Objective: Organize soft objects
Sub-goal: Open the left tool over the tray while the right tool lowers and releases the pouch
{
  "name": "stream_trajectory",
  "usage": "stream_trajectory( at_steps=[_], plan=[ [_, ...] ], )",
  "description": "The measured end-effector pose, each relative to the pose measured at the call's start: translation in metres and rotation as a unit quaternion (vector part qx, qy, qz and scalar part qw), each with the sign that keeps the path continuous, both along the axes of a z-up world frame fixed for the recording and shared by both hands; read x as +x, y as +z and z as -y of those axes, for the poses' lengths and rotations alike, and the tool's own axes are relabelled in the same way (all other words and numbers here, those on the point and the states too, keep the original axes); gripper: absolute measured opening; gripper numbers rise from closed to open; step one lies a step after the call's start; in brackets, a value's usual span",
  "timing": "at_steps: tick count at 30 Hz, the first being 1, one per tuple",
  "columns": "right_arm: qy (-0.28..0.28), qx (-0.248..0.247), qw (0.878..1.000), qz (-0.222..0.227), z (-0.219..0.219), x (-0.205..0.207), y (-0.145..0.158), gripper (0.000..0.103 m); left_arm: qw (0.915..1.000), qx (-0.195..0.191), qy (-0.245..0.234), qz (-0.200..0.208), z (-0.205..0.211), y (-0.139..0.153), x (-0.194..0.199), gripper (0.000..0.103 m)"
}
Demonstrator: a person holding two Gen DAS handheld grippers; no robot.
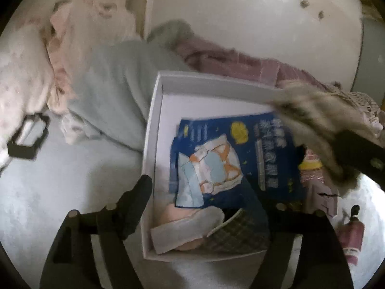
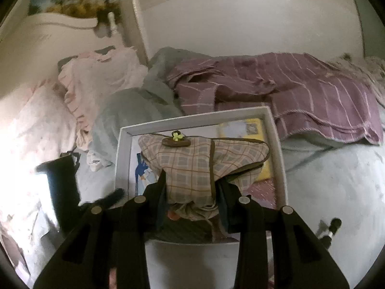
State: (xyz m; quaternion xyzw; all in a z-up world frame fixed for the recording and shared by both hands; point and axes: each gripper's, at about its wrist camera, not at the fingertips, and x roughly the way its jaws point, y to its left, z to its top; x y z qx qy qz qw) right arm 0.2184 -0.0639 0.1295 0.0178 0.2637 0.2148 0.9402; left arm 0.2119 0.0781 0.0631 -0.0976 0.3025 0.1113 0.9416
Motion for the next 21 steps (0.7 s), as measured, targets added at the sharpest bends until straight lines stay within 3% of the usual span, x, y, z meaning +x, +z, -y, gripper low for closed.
stream_trajectory(
  at_steps=[5, 10, 18, 21],
  plan=[
    [0.031, -0.023, 0.999, -0.020, -0.021, 0.017, -0.009, 0.038, 0.9994, 0.008, 0.032, -0.007, -0.010, 0.001, -0.010, 0.078],
    [0.047, -0.086, 0.995, 0.012, -0.056, 0.018, -0.014, 0.038, 0.9990, -0.014, 0.042, -0.011, -0.037, 0.003, -0.018, 0.078],
    [0.050, -0.121, 0.991, 0.022, -0.097, 0.039, -0.023, 0.038, 0.9991, -0.036, 0.016, -0.017, -0.054, -0.001, -0.017, 0.078],
    [0.059, -0.111, 0.992, 0.019, -0.107, 0.047, -0.028, 0.039, 0.9987, -0.044, -0.007, -0.024, -0.054, -0.001, -0.016, 0.078]
  ],
)
